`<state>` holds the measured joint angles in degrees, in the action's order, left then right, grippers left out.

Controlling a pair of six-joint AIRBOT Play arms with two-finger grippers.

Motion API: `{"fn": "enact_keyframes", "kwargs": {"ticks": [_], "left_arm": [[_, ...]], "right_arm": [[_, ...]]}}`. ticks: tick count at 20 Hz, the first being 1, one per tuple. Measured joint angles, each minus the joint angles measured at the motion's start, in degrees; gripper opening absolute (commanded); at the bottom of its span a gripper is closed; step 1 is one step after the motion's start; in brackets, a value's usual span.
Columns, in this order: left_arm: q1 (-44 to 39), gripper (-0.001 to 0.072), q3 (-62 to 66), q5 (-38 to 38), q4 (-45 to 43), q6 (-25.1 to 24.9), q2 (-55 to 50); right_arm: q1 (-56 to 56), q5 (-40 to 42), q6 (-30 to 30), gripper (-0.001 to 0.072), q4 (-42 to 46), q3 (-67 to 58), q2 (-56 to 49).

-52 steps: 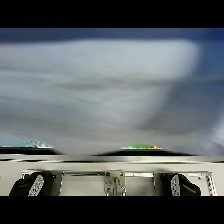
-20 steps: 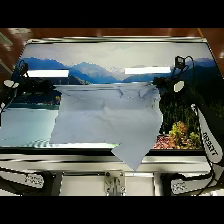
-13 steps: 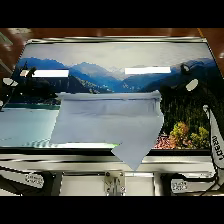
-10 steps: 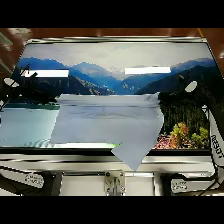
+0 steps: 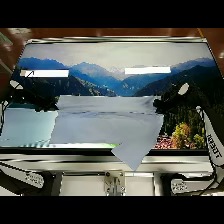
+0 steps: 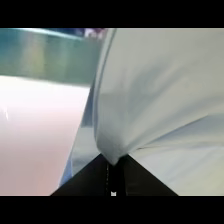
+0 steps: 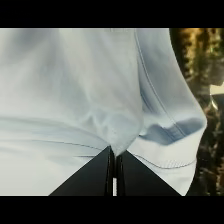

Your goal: Fold the shirts.

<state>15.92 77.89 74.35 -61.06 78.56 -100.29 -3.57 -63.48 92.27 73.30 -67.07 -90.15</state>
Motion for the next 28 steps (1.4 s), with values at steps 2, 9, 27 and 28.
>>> {"fn": "enact_keyframes", "kwargs": {"ticks": [2, 9, 27, 28], "left_arm": [[0.20, 0.0531, 0.15, 1.25, -0.07, 1.38, -0.24], [6.56, 0.0532, 1.55, 10.08, -4.83, 0.76, 5.77], [25.59, 0.0662, -42.45, 0.72, 3.50, -12.02, 22.64], [25.59, 0.0657, -42.75, -0.07, 4.11, -12.22, 22.67]], "right_arm": [[0.04, 0.13, 0.13, 0.0539, 0.46, -0.20, 0.04], [-2.97, -5.92, -3.08, 0.0538, 5.97, -5.03, 6.67], [-24.65, -14.56, -15.19, 0.0538, -5.95, 18.49, 21.31], [-24.68, -14.53, -15.26, 0.0538, -6.10, 18.58, 21.35]]}}
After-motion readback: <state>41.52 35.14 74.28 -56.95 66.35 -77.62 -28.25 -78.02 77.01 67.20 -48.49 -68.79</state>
